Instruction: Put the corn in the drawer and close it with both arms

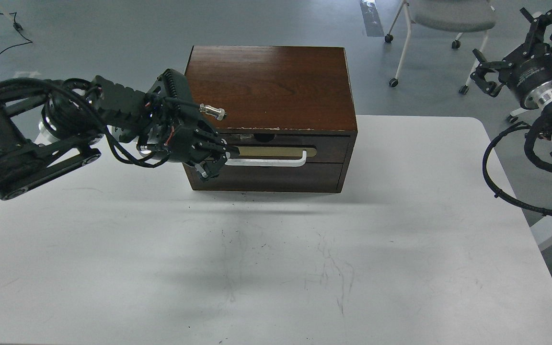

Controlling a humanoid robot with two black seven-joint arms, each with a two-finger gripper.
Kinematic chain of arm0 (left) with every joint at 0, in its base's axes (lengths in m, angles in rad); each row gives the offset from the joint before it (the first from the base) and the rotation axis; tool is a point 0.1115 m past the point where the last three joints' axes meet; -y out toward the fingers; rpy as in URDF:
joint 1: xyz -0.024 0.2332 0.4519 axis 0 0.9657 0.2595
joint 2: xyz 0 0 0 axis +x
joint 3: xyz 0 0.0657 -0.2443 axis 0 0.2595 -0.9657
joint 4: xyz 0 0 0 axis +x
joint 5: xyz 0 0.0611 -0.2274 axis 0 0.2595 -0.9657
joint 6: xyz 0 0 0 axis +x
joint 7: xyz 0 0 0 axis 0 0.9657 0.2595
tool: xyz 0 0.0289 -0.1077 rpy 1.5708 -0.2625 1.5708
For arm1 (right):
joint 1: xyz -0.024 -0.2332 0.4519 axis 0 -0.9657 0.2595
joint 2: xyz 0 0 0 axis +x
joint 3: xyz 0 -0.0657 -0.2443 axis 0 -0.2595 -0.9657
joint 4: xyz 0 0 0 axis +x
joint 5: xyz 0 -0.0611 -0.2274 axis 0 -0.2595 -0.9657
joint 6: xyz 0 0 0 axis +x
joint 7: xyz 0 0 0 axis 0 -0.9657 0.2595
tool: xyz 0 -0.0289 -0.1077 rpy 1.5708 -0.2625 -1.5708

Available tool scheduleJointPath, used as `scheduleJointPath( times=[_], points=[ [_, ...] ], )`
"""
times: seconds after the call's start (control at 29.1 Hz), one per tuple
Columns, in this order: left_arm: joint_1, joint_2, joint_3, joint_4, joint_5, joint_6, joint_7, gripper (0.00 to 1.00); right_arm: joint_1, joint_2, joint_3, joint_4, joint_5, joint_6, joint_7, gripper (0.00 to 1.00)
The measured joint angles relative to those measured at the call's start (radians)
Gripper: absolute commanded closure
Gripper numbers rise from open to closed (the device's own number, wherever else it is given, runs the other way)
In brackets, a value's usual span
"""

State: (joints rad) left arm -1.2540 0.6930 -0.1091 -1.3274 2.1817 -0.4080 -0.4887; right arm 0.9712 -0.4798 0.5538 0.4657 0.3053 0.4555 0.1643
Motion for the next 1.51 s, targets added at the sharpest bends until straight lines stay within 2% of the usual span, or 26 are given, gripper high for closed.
scheduleJointPath(
  times=[0.38, 0.65, 0.72, 0.75, 0.79, 0.86, 0.93, 0.96, 1.1, 1.2, 1.24, 1.51],
  points=[
    [-0.037, 0.083, -0.045, -0.056, -0.007, -0.008, 0.0, 1.0, 0.0, -0.029, -0.004, 0.067, -0.001, 0.006, -0.002, 0.0],
    [-0.104, 0.138, -0.079, -0.021, -0.223, -0.015, 0.0, 0.98, 0.0, -0.045, -0.003, 0.075, -0.002, 0.004, -0.002, 0.0],
    [-0.104, 0.149, -0.108, 0.006, -0.319, -0.015, 0.0, 0.85, 0.001, -0.048, -0.002, 0.075, -0.002, 0.003, -0.002, 0.0],
    [-0.104, 0.153, -0.116, 0.022, -0.372, -0.015, 0.0, 0.68, 0.001, -0.048, -0.002, 0.074, -0.001, 0.002, -0.002, 0.0],
    [-0.103, 0.157, -0.121, 0.044, -0.442, -0.013, 0.0, 0.56, 0.001, -0.049, -0.002, 0.073, -0.001, 0.0, -0.001, 0.0],
    [-0.101, 0.165, -0.128, 0.096, -0.607, -0.007, 0.0, 0.5, 0.002, -0.05, -0.002, 0.069, -0.001, -0.003, 0.001, 0.0],
    [-0.101, 0.169, -0.132, 0.16, -0.819, -0.003, 0.0, 0.37, 0.004, -0.051, -0.001, 0.066, -0.001, -0.006, 0.003, 0.0],
    [-0.101, 0.17, -0.132, 0.188, -0.913, -0.002, 0.001, 0.25, 0.004, -0.051, -0.001, 0.066, -0.001, -0.007, 0.004, 0.0],
    [-0.099, 0.161, -0.132, 0.328, -1.291, -0.002, 0.001, 0.24, 0.005, -0.069, 0.007, 0.073, -0.001, -0.002, 0.007, 0.0],
    [-0.076, 0.149, -0.13, 0.425, -1.524, -0.012, 0.001, 0.16, 0.008, -0.084, 0.014, 0.074, 0.0, 0.003, 0.012, 0.0],
    [-0.06, 0.142, -0.13, 0.455, -1.596, -0.013, 0.0, 0.09, 0.009, -0.085, 0.015, 0.076, 0.0, 0.004, 0.012, 0.0],
    [0.09, 0.092, -0.134, 0.583, -2.013, -0.004, 0.0, 0.07, 0.028, -0.08, 0.023, 0.069, 0.0, -0.001, 0.015, 0.0]
  ],
)
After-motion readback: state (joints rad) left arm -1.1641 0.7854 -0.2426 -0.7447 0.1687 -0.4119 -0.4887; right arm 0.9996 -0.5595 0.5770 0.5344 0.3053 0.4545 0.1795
